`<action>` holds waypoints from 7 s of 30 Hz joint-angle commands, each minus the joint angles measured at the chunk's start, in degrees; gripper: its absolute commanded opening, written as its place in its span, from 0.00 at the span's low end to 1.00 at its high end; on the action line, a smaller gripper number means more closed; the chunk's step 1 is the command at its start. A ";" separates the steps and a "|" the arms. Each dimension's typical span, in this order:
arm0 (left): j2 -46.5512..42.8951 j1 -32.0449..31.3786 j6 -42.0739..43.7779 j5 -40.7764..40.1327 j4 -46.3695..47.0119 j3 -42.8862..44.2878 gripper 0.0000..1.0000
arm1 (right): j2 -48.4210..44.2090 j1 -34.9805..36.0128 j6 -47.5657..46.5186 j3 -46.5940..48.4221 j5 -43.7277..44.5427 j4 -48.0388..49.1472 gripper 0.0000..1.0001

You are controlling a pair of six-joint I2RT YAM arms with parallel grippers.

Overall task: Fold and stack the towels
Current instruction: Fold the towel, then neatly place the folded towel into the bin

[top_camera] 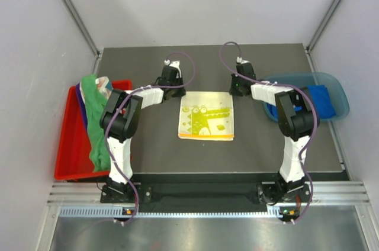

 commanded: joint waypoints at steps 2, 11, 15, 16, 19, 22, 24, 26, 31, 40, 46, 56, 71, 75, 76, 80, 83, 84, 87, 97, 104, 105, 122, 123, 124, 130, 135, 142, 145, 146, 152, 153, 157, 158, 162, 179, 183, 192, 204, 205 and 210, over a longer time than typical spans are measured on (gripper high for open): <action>0.97 0.31 -0.56 -2.39 0.40 -2.01 0.12 | 2.52 0.75 -1.06 2.48 -0.59 -0.54 0.07; 0.18 1.72 -1.44 -4.94 9.53 -1.66 0.02 | 2.44 0.57 -2.11 5.38 -0.25 3.33 0.00; -2.28 1.81 -1.62 -3.62 13.83 -2.71 0.02 | -0.98 0.22 -2.03 1.70 -0.33 9.65 0.00; -2.98 1.81 -1.71 -3.45 15.07 -3.85 0.02 | -2.64 0.31 -2.03 0.91 -0.51 10.53 0.00; -6.84 1.81 -1.79 -0.46 19.03 -6.31 0.02 | -5.55 0.13 -2.55 -1.82 -1.04 13.61 0.00; -9.22 1.81 -1.97 1.03 20.79 -8.69 0.02 | -8.19 0.13 -2.47 -4.63 -1.04 15.89 0.00; -10.28 1.81 -2.15 2.00 21.76 -10.88 0.02 | -9.42 0.13 -2.03 -6.92 -2.71 17.39 0.00; -11.78 1.81 -2.41 2.70 22.90 -12.46 0.02 | -11.44 0.13 -1.50 -9.28 -3.49 18.53 0.00; -15.55 1.81 -3.90 4.99 26.24 -19.06 0.01 | -16.44 0.31 -0.62 -14.21 -4.11 20.64 0.00; -21.79 1.72 -7.42 7.89 31.87 -29.95 0.01 | -24.44 1.45 1.57 -24.14 -5.52 23.54 0.00; -26.10 1.02 -8.03 7.72 33.45 -36.28 0.00 | -28.75 3.73 2.36 -30.47 -4.38 25.21 0.00; -30.94 -1.09 -9.44 7.28 36.53 -44.11 0.01 | -33.95 6.02 4.74 -40.05 -2.09 27.67 0.00; -39.02 -7.07 -8.74 1.04 34.77 -50.79 0.01 | -41.15 9.01 7.46 -48.23 -0.25 29.08 0.00; -41.04 -7.33 -8.74 0.16 34.42 -52.46 0.01 | -42.99 9.89 7.90 -49.90 0.37 29.17 0.00; -41.40 -7.34 -8.74 0.07 34.07 -52.72 0.01 | -43.26 9.89 7.90 -50.34 0.54 29.08 0.00; -42.54 -7.51 -8.83 -0.02 33.63 -54.04 0.01 | -44.41 10.15 8.34 -51.13 0.46 28.99 0.00; -42.19 -8.04 -8.91 0.07 33.36 -54.48 0.01 | -44.67 10.68 8.69 -51.84 0.55 29.26 0.00; -41.93 -8.13 -9.26 -0.02 33.54 -54.57 0.02 | -44.58 10.68 8.87 -52.10 0.63 29.35 0.00; -40.96 -8.65 -9.79 0.16 34.94 -55.54 0.09 | -43.97 10.94 9.39 -53.15 0.55 30.31 0.03; -48.42 -8.83 -10.58 -2.30 26.79 -56.07 0.34 | -50.81 11.29 10.72 -53.25 0.63 24.00 0.27; -57.92 -8.83 -11.02 -9.69 10.17 -49.92 0.34 | -56.62 12.61 11.68 -49.82 3.88 13.18 0.29; -57.49 -8.83 -11.11 -7.25 9.81 -49.05 0.32 | -56.36 13.05 11.68 -48.07 4.58 12.48 0.29; -34.72 -10.76 -19.46 -1.16 15.79 -45.78 0.11 | -38.08 17.89 17.57 -47.88 2.39 21.52 0.20; -34.63 -10.68 -19.55 -1.68 15.79 -46.74 0.11 | -37.90 17.89 17.57 -48.75 2.39 21.52 0.20; -34.55 -10.67 -19.64 -2.04 15.52 -47.01 0.11 | -37.64 17.89 17.57 -48.93 2.39 21.61 0.20; -32.26 -10.67 -19.20 -2.30 14.65 -46.84 0.09 | -36.41 17.89 17.75 -49.64 2.30 22.31 0.19; -33.75 -10.76 -17.71 -4.32 11.75 -44.91 0.10 | -39.48 17.89 17.40 -49.02 2.74 19.42 0.20; -38.84 -10.67 -12.88 -6.17 3.49 -38.50 0.17 | -48.44 15.87 14.24 -45.16 5.64 9.49 0.30; -40.34 -10.76 -11.21 -6.35 0.50 -35.60 0.20 | -48.45 14.03 12.83 -43.49 6.87 6.41 0.36; -40.69 -10.68 -11.03 -5.74 0.06 -34.46 0.22 | -48.01 13.32 12.56 -43.05 6.18 6.15 0.39; -38.77 -11.20 -10.85 0.85 2.07 -32.25 0.24 | -42.83 8.84 11.07 -42.00 1.43 8.42 0.48; -37.98 -11.90 -10.94 3.04 2.94 -31.64 0.24 | -42.30 8.31 10.89 -41.73 0.03 9.04 0.51; -32.71 -14.10 -11.90 5.52 6.90 -30.76 0.24 | -37.48 7.43 9.66 -39.45 -1.04 11.06 0.56; -31.57 -14.45 -12.25 5.78 8.39 -30.41 0.24 | -36.51 7.43 9.66 -38.75 -2.69 11.41 0.57; -26.65 -15.86 -13.75 6.57 11.47 -30.49 0.24 | -32.29 7.43 10.36 -37.95 -4.20 13.61 0.58; -24.35 -17.18 -17.26 1.22 11.30 -31.90 0.22 | -22.88 13.84 14.06 -34.17 -1.56 13.00 0.47; -26.45 -17.18 -17.44 -0.45 9.38 -31.37 0.22 | -22.43 14.11 13.18 -32.68 2.03 9.32 0.33; -44.99 -17.18 -16.56 -5.64 -5.28 -26.90 0.21 | -23.84 15.16 7.12 -27.76 11.86 -1.58 0.00; -65.04 -17.18 -8.65 -6.61 -23.41 -26.09 0.21 | -27.18 16.39 -2.64 -15.81 31.37 -23.37 0.00; -66.35 -17.18 -8.39 -6.70 -24.46 -26.36 0.21 | -27.27 16.57 -3.43 -15.02 32.53 -24.61 0.00; -69.61 -17.18 -4.79 -5.21 -26.93 -26.97 0.21 | -27.88 16.48 -7.12 -8.88 40.69 -30.41 0.00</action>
